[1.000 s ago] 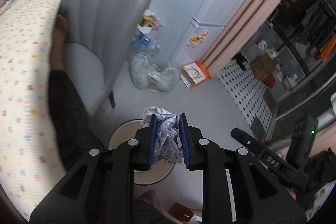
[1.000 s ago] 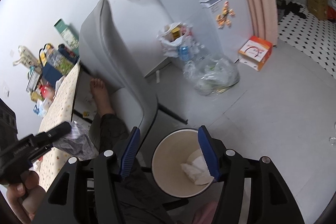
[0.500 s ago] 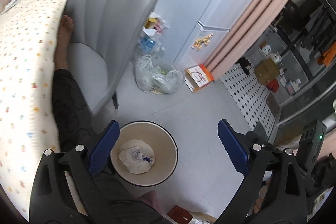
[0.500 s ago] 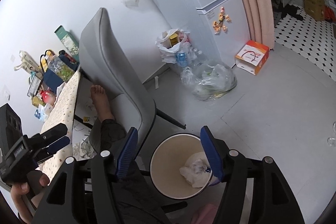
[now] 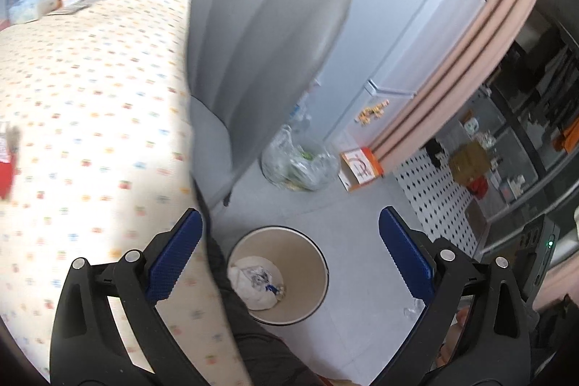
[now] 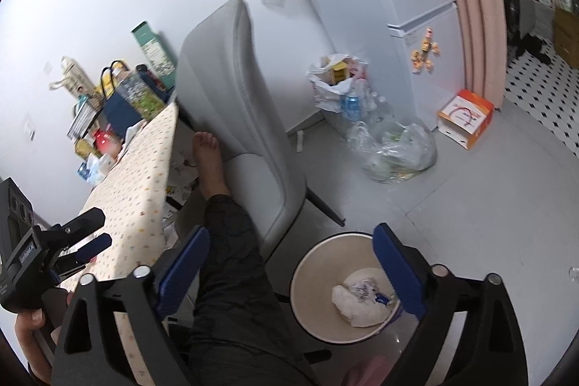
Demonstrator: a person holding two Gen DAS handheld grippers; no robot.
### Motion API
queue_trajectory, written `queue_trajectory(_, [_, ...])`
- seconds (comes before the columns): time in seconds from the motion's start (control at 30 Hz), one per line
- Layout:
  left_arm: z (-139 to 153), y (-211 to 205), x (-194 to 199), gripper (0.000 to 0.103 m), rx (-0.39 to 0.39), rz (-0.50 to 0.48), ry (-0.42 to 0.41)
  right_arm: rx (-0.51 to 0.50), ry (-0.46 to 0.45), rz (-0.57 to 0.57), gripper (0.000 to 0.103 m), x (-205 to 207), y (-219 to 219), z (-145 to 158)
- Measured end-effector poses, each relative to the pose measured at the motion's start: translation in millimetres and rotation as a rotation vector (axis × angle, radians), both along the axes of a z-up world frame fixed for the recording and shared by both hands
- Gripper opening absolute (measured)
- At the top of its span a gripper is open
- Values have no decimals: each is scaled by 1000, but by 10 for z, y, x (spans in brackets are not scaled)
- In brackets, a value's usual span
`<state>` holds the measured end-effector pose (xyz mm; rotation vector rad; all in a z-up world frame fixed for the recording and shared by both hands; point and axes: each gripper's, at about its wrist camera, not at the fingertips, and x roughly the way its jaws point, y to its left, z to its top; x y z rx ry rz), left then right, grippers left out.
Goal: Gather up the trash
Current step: 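Move both tools back to the trash on the table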
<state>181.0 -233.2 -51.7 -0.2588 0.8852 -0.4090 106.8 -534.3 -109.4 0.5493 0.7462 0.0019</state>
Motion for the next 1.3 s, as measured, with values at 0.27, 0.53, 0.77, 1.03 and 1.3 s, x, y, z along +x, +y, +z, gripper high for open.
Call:
queue_trajectory(0.27, [168, 567, -128, 97, -29, 91, -57, -35, -20, 63, 95, 65, 440, 230])
queue_trajectory(0.53, [301, 1108, -267, 97, -75, 167, -99, -77, -41, 128, 95, 76, 889, 459])
queue_trajectory(0.77, [345, 1477, -400, 97, -110, 222, -115, -109, -60, 184, 95, 82, 1253, 625])
queue_trajectory(1.03, [307, 2000, -479, 97, -103, 323, -115, -129, -76, 268, 95, 146, 1684, 726])
queue_trajectory(1.3, [196, 2442, -576, 97, -91, 403, -100, -135, -72, 341, 95, 254, 2075, 728])
